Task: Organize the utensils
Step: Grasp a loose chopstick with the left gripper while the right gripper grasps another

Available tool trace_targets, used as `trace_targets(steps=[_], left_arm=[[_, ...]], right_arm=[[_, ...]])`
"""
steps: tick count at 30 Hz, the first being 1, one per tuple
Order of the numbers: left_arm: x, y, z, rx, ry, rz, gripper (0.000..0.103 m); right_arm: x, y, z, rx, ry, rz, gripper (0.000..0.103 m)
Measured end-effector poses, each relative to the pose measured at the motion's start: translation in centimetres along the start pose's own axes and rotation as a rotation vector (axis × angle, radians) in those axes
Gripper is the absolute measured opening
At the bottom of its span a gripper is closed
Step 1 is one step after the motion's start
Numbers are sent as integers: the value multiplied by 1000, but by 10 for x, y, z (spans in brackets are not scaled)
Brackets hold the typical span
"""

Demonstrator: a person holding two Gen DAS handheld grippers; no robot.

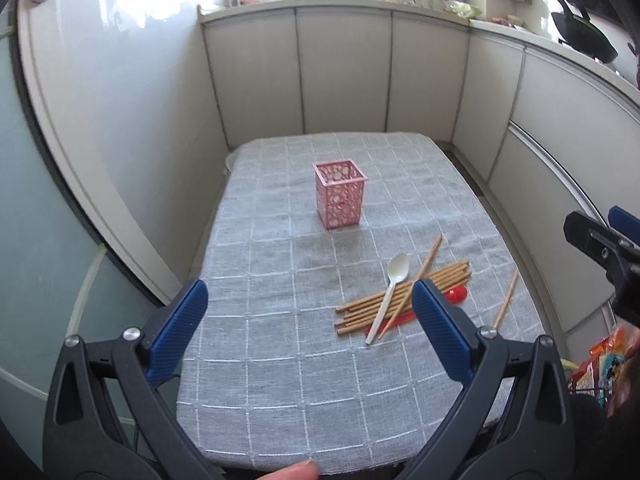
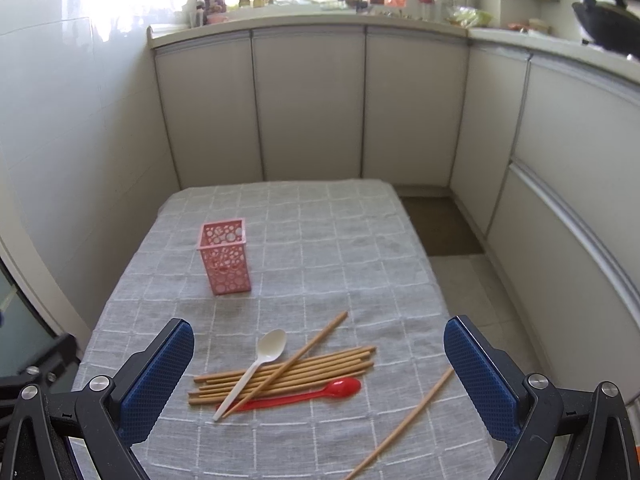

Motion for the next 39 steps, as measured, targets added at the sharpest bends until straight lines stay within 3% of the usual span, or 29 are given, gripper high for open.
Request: trace_targets(steps=[3,8,12,16,17,18,20,25,32,39], left_arm=[[24,-1,-1,-13,76,75,101],[58,-14,-8,34,72,126,101],[97,-20,-17,18,165,234,101],[137,-16,-36,-1,285,352,91],[146,-15,-42,1,301,369,89],[156,-13,-47,5,315,387,88],[177,-10,-58,8,333,428,81],[219,-11,-87,52,405,520,64],[292,-28,-127,168,374,550,26],[341,-28,-149,215,296,591,21]], right_arm=[[22,-3,1,-25,-17,71,103],[63,-8,-4,-50,-2,180,103],[102,-7,-31,18,13,287,103],[141,18,-68,107,6,402,103],[141,18,-68,107,6,402,100],[163,33,-82,136,11,476,96],[174,39,-88,147,10,509,91],[221,65,-126,276,-11,646,84],[247,80,-152,349,2,714,74],[258,88,-154,340,-27,745,62]])
Point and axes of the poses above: each gripper's, at about its wrist camera, not at the fingertips, and x roughly the way its jaws point, z to its left, y to its underside, the point moved 4 cm from there along x, roughly the way its jaws point, and after that the axes turned 12 degrees about y, right-handed, at the moved point
